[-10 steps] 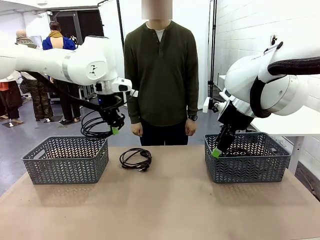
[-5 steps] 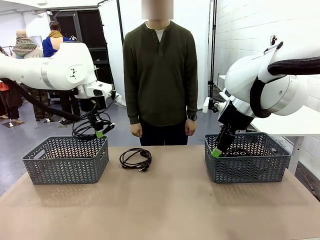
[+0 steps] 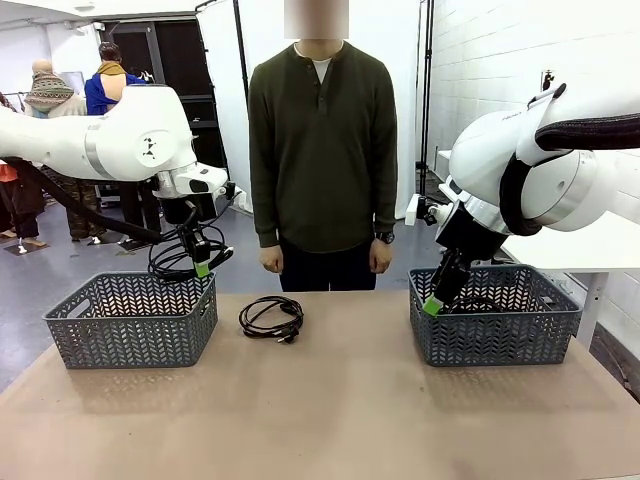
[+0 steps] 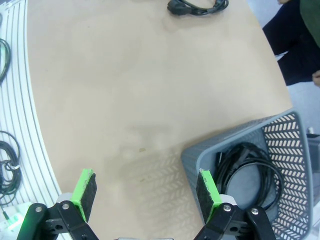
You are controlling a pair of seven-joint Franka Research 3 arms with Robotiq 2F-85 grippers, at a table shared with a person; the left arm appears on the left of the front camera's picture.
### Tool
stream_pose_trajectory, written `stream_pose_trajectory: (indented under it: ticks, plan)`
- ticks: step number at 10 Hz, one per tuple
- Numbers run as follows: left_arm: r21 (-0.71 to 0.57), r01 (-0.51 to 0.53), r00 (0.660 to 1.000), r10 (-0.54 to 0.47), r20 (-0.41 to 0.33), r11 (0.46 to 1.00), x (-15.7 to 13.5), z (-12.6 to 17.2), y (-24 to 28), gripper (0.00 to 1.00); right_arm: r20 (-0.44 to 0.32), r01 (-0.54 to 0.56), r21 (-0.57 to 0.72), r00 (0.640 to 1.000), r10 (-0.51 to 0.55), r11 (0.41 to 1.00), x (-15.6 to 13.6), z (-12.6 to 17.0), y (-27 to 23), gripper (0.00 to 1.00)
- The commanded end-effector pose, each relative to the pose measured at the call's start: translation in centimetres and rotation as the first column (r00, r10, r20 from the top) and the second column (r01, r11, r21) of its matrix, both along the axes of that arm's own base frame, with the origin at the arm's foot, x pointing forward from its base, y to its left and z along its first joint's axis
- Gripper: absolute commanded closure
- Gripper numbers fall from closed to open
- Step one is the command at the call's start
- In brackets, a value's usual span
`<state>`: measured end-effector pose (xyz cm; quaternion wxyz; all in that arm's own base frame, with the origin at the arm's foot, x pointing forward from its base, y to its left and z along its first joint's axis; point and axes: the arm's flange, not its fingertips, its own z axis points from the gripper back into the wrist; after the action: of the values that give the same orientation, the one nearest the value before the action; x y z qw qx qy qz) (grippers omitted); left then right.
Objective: Organize the cables according to human instructions.
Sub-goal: Pick up a bundle of cables and place it in the basket indicated by the human.
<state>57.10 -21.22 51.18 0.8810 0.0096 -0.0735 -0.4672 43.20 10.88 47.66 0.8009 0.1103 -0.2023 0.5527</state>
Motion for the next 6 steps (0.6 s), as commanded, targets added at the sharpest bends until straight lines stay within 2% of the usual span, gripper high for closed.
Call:
stream_pose_trajectory:
  ticks: [1,3,6]
  plan:
    - [-0.001,-0.015,1.000,0.015,0.003,1.000,0.3,0.3,0.1,1.00,-0.004,0.001,-0.013,1.000,-0.001,1.000,0.4,0.1,0.1,0.00]
    - [-0.001,-0.015,1.000,0.015,0.003,1.000,0.3,0.3,0.1,1.00,-0.004,0.001,-0.013,1.000,-0.001,1.000,0.4,0.1,0.1,0.00]
    - [0.028,0.055,0.998,-0.055,0.009,0.998,0.6,0.3,1.3,1.00,-0.004,0.001,-0.013,1.000,-0.001,1.000,0.4,0.1,0.1,0.00]
